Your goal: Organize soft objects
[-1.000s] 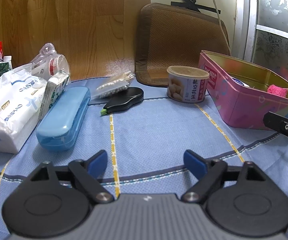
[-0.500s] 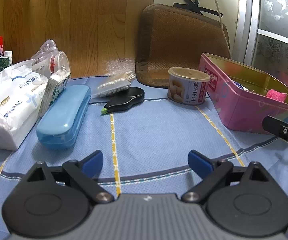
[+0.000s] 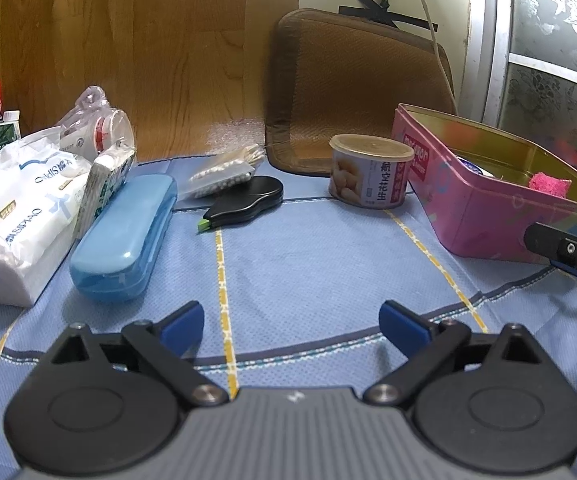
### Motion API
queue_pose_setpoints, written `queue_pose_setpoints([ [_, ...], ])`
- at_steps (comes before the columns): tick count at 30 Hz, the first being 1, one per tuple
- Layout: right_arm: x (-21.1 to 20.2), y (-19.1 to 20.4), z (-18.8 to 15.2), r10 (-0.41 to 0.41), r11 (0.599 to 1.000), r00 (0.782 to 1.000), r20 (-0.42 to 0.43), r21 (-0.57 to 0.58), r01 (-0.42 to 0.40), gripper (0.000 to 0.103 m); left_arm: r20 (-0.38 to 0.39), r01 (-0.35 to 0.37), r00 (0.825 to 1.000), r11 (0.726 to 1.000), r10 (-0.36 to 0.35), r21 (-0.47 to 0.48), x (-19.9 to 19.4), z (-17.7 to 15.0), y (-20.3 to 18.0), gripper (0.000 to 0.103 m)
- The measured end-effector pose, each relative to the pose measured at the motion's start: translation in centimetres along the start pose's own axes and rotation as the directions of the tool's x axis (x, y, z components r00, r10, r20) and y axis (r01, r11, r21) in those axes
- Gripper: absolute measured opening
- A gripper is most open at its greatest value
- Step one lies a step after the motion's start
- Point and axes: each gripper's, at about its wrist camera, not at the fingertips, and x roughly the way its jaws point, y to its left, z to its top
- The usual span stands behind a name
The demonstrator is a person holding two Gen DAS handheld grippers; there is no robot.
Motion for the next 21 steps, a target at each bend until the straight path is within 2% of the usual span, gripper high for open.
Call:
queue_pose_setpoints([
  [21,-0.22,0.29,-0.03,0.004,1.0,1.0,0.013,-0.028,-0.004,0.064,0.013,0.011,1.0,1.0,-0.012,0.02,-0.15,-0.07,-0.05,0.099],
])
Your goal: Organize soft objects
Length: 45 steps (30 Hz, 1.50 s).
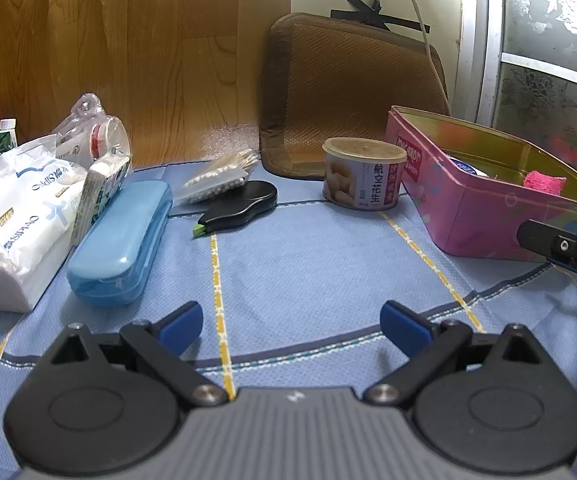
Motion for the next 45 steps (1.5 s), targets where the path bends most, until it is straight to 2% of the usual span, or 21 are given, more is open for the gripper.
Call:
queue_pose_setpoints([
  [20,-0.4,0.7,-0.3,0.018,0.998,0.999,0.026,-0.059,-0.016,0.065,-0.003,-0.007,1.0,1.0,0.007,0.01,0.0,0.1,-0.2,0.099],
  [25,-0.4,1.7,-0.5,0.057,0.989,0.998,0.019,-0.137,-0.053,0.067,-0.003,-0.008,1.0,1.0,0.008,0.011,0.0,0.1,-0.3,0.099],
  [30,-0.7,2.7,-0.9,0.065,0.976,0.997,0.035,-0.211,-0.057,0.067,-0.002,-0.011,1.0,1.0,0.011,0.011,0.0,0.1,-0.3,0.099],
  [45,-0.6,2.8,-0.9,0.068,0.976,0.997,0.027,-0.209,-0.061,0.068,0.0,-0.017,1.0,1.0,0.017,0.009,-0.1,0.2,-0.2,0.099],
])
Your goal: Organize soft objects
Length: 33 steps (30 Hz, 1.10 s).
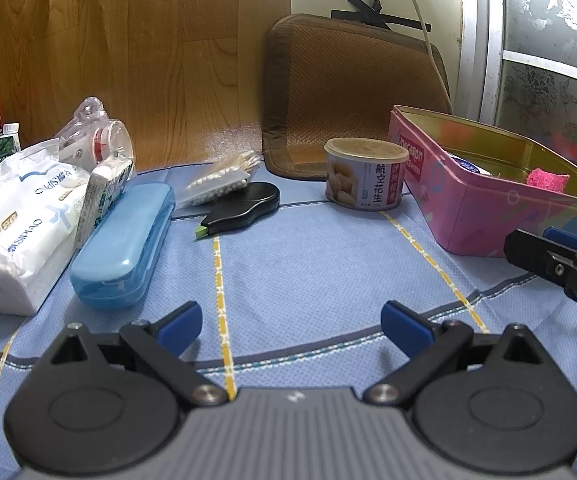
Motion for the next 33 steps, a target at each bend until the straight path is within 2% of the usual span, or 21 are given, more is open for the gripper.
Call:
queue_pose_setpoints([
  [9,0.2,0.1,0.0,0.004,1.0,1.0,-0.007,-0.007,-0.004,0.069,0.009,-0.022,1.0,1.0,0.023,-0.021,-0.3,0.0,0.2,0.099],
  [15,0.9,0.2,0.3,-0.006,1.0,0.998,-0.056,-0.008,0.006,0.069,0.01,-0.038,0.999,0.997,0.039,-0.074,-1.4,-0.3,2.8,0.1],
  [19,1.8,0.6,1.1,0.062,0.998,0.994,-0.087,0.031,-0.059,0.069,0.072,-0.103,0.991,0.989,0.111,-0.105,-3.2,-0.7,6.5,0.1],
  [22,2.9,2.8,2.3,0.127,0.991,0.988,-0.089,-0.025,-0.13,0.069,0.12,-0.143,0.98,0.979,0.161,-0.145,-4.3,-1.1,9.3,0.1],
  [24,4.2,4.7,3.2,0.168,0.981,0.98,-0.103,-0.076,-0.176,0.069,0.142,-0.152,0.973,0.971,0.179,-0.183,-4.5,-1.3,10.7,0.1],
  [27,7.3,7.1,4.5,0.216,0.966,0.965,-0.147,-0.113,-0.234,0.069,0.172,-0.091,0.975,0.962,0.139,-0.259,-4.6,-1.4,12.2,0.098],
  [33,16.3,10.0,6.2,0.178,0.977,0.952,-0.248,-0.069,-0.201,0.069,0.22,-0.067,0.967,0.96,0.13,-0.271,-4.8,-1.6,12.3,0.098],
])
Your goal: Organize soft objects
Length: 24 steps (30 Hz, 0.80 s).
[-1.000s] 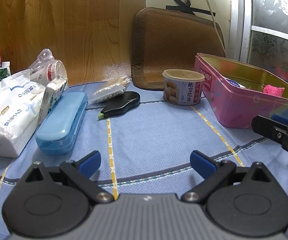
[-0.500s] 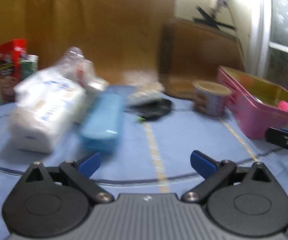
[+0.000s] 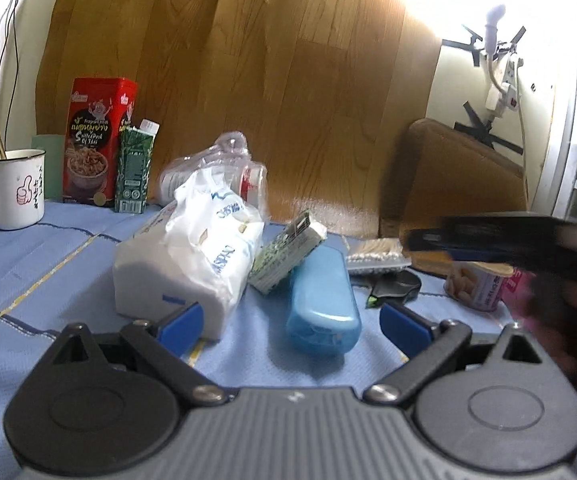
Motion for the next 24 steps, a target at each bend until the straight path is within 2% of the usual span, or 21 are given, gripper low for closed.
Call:
queue_pose_setpoints([
  [5,7.4,-0.9,2.3,-0.096,0.991,0.985,-0.141,0.077,0.108,0.069,0.013,0.016,1.0,0.999,-0.016,-0.031,-0.1,-0.1,0.6,0.098],
  [8,10.2,-1.7,2.9,-0.05,0.987,0.973,-0.223,0.138,0.082,0.068,0.015,0.014,1.0,0.999,-0.014,-0.041,-0.1,0.0,0.6,0.098],
  [10,10.8,-1.6,3.0,-0.007,0.989,0.965,-0.264,0.142,0.046,0.045,0.021,0.017,1.0,0.999,-0.016,-0.036,-0.2,-0.1,0.5,0.098],
  [14,6.9,0.1,3.4,-0.021,0.998,0.986,-0.166,0.053,0.031,0.036,0.024,0.024,0.999,0.999,-0.023,-0.038,-0.4,-0.1,0.5,0.098],
  [17,1.2,-0.2,3.0,0.047,0.997,0.995,-0.083,0.067,-0.041,0.035,0.026,0.053,0.998,0.997,-0.052,-0.052,-0.5,0.0,0.8,0.096],
  [21,-5.2,-2.0,0.2,0.177,0.978,0.978,-0.108,0.127,-0.163,0.036,0.004,0.142,0.99,0.988,-0.142,-0.057,-0.5,0.0,0.9,0.09],
  [24,-8.9,-3.0,-3.6,0.24,0.964,0.958,-0.157,0.152,-0.217,0.036,-0.044,0.241,0.969,0.97,-0.242,-0.04,-0.3,0.1,0.1,0.086],
])
